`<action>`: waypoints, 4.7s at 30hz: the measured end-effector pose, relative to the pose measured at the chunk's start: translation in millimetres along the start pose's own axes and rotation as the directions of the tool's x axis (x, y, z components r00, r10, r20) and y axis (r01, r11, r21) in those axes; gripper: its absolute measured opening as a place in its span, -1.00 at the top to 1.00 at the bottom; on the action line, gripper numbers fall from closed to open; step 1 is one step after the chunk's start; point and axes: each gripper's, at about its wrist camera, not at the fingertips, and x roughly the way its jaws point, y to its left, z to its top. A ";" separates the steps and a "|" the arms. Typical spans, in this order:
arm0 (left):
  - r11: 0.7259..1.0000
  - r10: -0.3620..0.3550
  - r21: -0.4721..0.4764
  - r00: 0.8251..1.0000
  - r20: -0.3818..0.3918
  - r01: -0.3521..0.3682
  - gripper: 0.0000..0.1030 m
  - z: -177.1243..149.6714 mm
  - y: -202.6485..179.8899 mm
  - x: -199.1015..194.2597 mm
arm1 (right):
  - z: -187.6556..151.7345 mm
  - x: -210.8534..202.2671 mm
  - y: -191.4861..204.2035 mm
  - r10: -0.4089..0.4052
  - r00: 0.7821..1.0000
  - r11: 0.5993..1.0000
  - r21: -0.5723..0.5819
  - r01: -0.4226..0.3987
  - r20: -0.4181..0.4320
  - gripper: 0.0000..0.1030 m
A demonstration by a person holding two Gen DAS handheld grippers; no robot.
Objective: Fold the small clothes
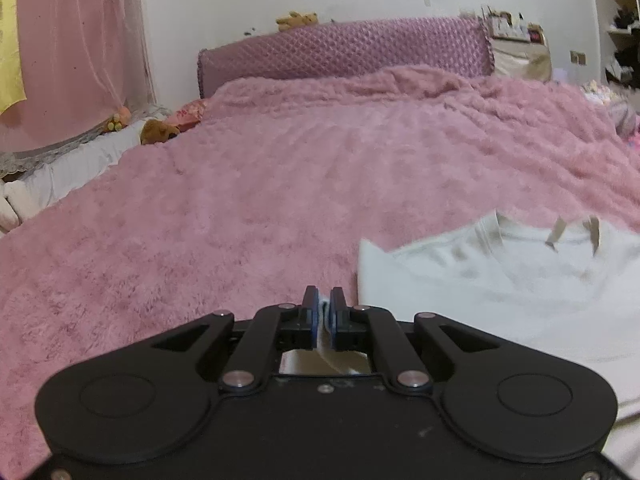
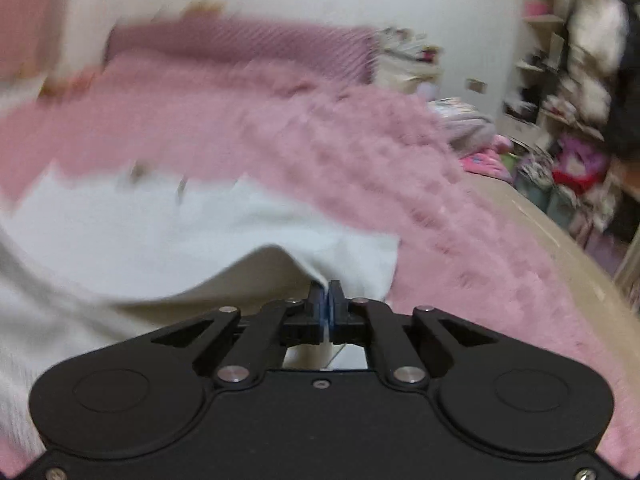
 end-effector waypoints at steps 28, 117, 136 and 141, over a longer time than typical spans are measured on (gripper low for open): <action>0.977 -0.016 0.210 0.993 -0.121 0.042 0.04 -22.8 -9.1 43.5 | 21.5 75.9 -28.9 0.026 1.000 0.979 0.200 -0.029 0.014 0.13; 0.997 -0.023 0.078 0.997 -0.071 0.028 0.44 1.6 -26.2 94.0 | 4.5 122.2 -28.5 -0.067 0.993 0.997 0.023 0.069 -0.093 0.67; 0.996 -0.052 -0.078 0.997 -0.063 0.047 0.02 -12.8 40.6 20.6 | -3.3 51.5 -54.3 -0.119 0.992 0.976 0.180 0.125 -0.043 -0.07; 0.994 -0.076 -0.091 0.987 -0.141 0.063 0.01 -40.3 72.5 -17.3 | -21.4 14.9 -68.9 -0.045 0.995 0.949 0.308 0.072 -0.094 -0.09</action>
